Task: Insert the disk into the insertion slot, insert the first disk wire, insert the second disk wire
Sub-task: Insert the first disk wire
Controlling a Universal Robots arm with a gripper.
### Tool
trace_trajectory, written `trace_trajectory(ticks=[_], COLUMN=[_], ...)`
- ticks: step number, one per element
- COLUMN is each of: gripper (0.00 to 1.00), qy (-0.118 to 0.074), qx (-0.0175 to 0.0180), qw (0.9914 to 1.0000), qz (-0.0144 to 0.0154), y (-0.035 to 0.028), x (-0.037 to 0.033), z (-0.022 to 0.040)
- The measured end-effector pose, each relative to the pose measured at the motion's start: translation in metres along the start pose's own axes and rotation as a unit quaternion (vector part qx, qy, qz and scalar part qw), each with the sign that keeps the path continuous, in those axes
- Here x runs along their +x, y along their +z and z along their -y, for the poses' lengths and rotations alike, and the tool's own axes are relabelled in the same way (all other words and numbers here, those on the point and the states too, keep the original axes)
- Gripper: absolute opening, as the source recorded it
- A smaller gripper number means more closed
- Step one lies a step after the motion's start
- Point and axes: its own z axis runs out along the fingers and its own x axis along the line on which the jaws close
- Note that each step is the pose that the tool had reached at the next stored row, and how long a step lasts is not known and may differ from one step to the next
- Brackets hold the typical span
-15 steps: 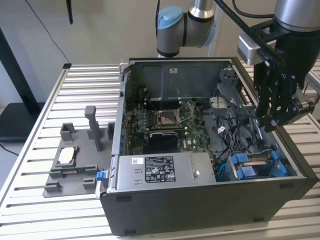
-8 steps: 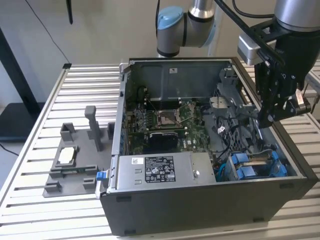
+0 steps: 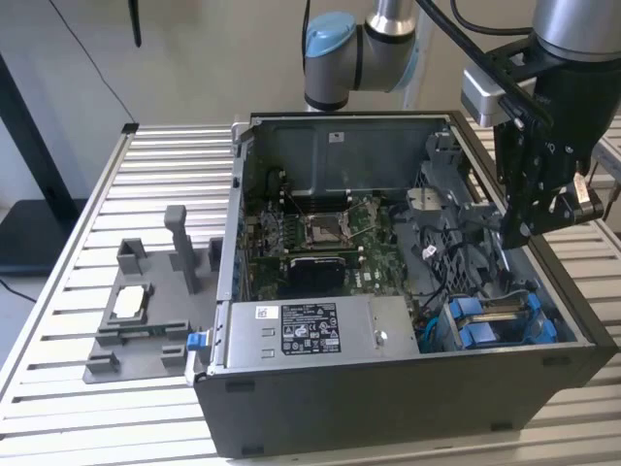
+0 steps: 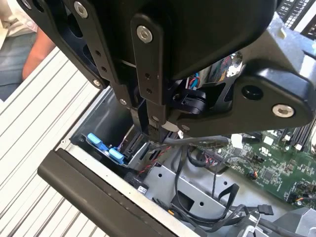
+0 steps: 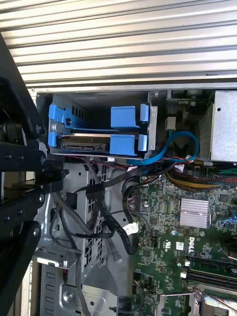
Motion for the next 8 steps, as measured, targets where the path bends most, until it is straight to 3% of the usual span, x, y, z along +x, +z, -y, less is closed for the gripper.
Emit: trace_trajectory(ticks=[3,4,8], gripper=[0.2,0.2,0.2], qy=[0.0,0.0,0.001], qx=[-0.0014,-0.0059,-0.0336], qw=[1.0,0.99998,0.99943], qz=[0.0,0.0001,0.0012], y=[0.0003,0.0007,0.0027], x=[0.0003,0.0006,0.0029], z=[0.0008,0.0021,0.0085])
